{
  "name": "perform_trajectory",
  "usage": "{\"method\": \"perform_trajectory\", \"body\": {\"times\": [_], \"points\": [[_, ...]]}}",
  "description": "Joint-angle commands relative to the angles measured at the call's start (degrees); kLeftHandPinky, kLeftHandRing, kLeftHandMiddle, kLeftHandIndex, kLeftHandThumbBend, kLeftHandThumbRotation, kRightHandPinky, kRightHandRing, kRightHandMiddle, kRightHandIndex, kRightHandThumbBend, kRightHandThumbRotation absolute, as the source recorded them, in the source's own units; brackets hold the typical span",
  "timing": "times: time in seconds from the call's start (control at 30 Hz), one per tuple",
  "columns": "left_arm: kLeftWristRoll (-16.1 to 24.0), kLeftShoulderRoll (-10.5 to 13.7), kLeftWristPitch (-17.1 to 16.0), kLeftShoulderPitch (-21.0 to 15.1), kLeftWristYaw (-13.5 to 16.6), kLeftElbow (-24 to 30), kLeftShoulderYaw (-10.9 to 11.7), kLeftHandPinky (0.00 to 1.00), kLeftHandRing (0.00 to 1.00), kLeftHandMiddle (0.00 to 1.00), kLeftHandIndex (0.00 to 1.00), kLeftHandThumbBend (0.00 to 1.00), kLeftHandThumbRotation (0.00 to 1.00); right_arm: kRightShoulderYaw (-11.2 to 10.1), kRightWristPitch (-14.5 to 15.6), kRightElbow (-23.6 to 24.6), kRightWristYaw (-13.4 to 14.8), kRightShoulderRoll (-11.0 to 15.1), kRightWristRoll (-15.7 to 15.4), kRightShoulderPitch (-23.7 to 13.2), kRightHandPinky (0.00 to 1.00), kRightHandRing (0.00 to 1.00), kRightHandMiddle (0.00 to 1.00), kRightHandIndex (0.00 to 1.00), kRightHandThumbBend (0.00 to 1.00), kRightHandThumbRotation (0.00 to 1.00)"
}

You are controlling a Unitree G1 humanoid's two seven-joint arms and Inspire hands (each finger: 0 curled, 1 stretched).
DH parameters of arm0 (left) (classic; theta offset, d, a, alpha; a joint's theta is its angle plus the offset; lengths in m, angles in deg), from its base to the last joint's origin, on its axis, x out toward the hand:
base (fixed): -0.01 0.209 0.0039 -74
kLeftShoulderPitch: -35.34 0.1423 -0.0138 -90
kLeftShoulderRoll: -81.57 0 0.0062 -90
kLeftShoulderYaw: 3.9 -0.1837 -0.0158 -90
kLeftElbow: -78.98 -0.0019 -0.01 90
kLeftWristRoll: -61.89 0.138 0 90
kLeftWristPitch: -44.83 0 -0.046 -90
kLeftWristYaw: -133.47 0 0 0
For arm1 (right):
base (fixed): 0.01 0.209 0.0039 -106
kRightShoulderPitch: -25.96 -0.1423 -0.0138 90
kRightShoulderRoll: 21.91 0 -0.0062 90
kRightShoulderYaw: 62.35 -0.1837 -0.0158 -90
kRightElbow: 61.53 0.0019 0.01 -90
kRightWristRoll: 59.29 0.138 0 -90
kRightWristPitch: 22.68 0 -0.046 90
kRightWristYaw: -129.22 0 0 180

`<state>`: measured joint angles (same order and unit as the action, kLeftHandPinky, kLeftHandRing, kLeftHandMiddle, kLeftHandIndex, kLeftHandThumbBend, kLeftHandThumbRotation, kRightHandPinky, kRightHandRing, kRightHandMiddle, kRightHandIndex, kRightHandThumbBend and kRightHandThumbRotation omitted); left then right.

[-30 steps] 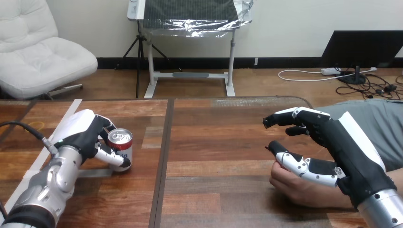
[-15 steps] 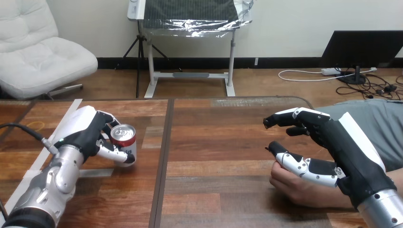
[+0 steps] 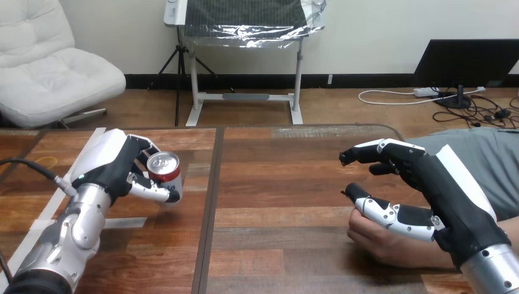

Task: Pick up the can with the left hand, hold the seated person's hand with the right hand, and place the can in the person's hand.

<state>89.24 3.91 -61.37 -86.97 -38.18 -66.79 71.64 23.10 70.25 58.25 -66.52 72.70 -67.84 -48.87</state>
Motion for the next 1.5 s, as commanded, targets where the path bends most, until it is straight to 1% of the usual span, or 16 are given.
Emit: {"method": "perform_trajectory", "body": {"times": [0.0, 0.27, 0.47, 0.67, 0.77, 0.83, 0.93, 0.97, 1.0, 1.03, 1.07, 1.1, 1.23, 1.4, 1.47], "points": [[-1.93, -0.43, -1.1, -2.21, 0.47, 6.12, 2.15, 0.37, 0.43, 0.5, 0.53, 0.7, 0.0, -1.38, -0.92, 1.78, 0.24, 0.84, 0.62, -4.39, 0.78, 0.81, 0.77, 0.66, 0.45, 0.0], [-3.34, -0.74, -1.16, -0.92, -0.96, 11.55, 3.04, 0.36, 0.42, 0.49, 0.52, 0.69, 0.0, -1.75, -0.33, 1.89, 0.15, 1.04, 0.65, -4.63, 0.78, 0.81, 0.78, 0.67, 0.47, 0.0], [-3.77, -1.22, 0.29, 0.25, -2.29, 17.52, 3.51, 0.35, 0.41, 0.48, 0.52, 0.68, 0.0, -2.08, 0.59, 2.16, 0.16, 1.22, 0.41, -4.84, 0.79, 0.83, 0.8, 0.71, 0.49, 0.0], [-5.01, -2.3, 0.18, 1.28, -3.47, 22.62, 4.39, 0.34, 0.41, 0.48, 0.52, 0.67, 0.0, -2.69, 1.45, 2.12, -0.18, 1.7, 0.83, -5.35, 0.8, 0.85, 0.84, 0.74, 0.51, 0.0], [-5.64, -3.08, 0.36, 1.73, -3.83, 25.02, 4.83, 0.34, 0.4, 0.47, 0.51, 0.67, 0.0, -3.1, 1.48, 1.95, -0.2, 2.48, 0.02, -5.57, 0.8, 0.86, 0.85, 0.75, 0.54, 0.0], [-5.65, -3.56, 0.28, 1.79, -3.84, 26.45, 4.8, 0.34, 0.4, 0.47, 0.51, 0.67, 0.0, -3.2, 1.96, 1.98, 0.09, 3.61, -2.41, -5.79, 0.8, 0.86, 0.85, 0.75, 0.56, 0.0], [-5.82, -4.08, 0.63, 1.85, -4.32, 28.44, 4.7, 0.34, 0.4, 0.47, 0.51, 0.67, 0.0, -3.52, 3.1, 2.26, -0.16, 4.82, -4.33, -6.01, 0.79, 0.85, 0.84, 0.76, 0.6, 0.0], [-6.54, -5.55, 1.45, 1.35, -5.07, 30.52, 4.77, 0.35, 0.41, 0.47, 0.5, 0.67, 0.0, -4.41, 3.91, 0.93, -1.86, 7.88, -5.26, -6.94, 0.77, 0.84, 0.84, 0.77, 0.66, 0.0], [-7.06, -6.63, 2.0, 0.95, -5.59, 31.9, 4.84, 0.34, 0.4, 0.46, 0.5, 0.66, 0.0, -5.01, 4.44, -0.13, -3.1, 10.09, -5.92, -7.66, 0.77, 0.84, 0.86, 0.79, 0.69, 0.0], [-7.39, -7.58, 2.5, 0.5, -5.9, 32.9, 4.81, 0.34, 0.4, 0.46, 0.5, 0.66, 0.0, -5.51, 4.99, -1.21, -4.3, 12.12, -6.54, -8.38, 0.77, 0.84, 0.86, 0.79, 0.69, 0.0], [-7.55, -8.12, 2.84, 0.24, -6.08, 33.5, 4.79, 0.34, 0.39, 0.46, 0.5, 0.66, 0.0, -5.82, 5.35, -1.84, -5.05, 13.26, -6.95, -8.82, 0.76, 0.85, 0.86, 0.8, 0.72, 0.0], [-7.55, -8.27, 3.02, 0.17, -6.14, 33.69, 4.78, 0.34, 0.39, 0.46, 0.5, 0.65, 0.0, -5.9, 5.52, -2.02, -5.33, 13.53, -7.14, -8.98, 0.76, 0.85, 0.87, 0.81, 0.73, 0.0], [-7.39, -9.32, 3.95, -0.46, -6.14, 34.45, 4.61, 0.33, 0.38, 0.46, 0.5, 0.65, 0.0, -6.21, 5.29, -3.97, -6.64, 16.25, -8.83, -9.78, 0.76, 0.86, 0.88, 0.82, 0.76, 0.0], [-6.91, -10.18, 4.08, -1.04, -5.72, 34.53, 4.41, 0.33, 0.38, 0.46, 0.49, 0.66, 0.0, -6.03, 5.62, -6.18, -7.9, 18.93, -10.04, -10.85, 0.75, 0.86, 0.89, 0.83, 0.8, 0.0], [-6.8, -10.63, 4.2, -1.21, -5.6, 34.76, 4.37, 0.33, 0.38, 0.45, 0.49, 0.66, 0.0, -5.69, 6.06, -7.22, -8.76, 20.56, -11.02, -11.42, 0.74, 0.86, 0.9, 0.84, 0.81, 0.0]]}}
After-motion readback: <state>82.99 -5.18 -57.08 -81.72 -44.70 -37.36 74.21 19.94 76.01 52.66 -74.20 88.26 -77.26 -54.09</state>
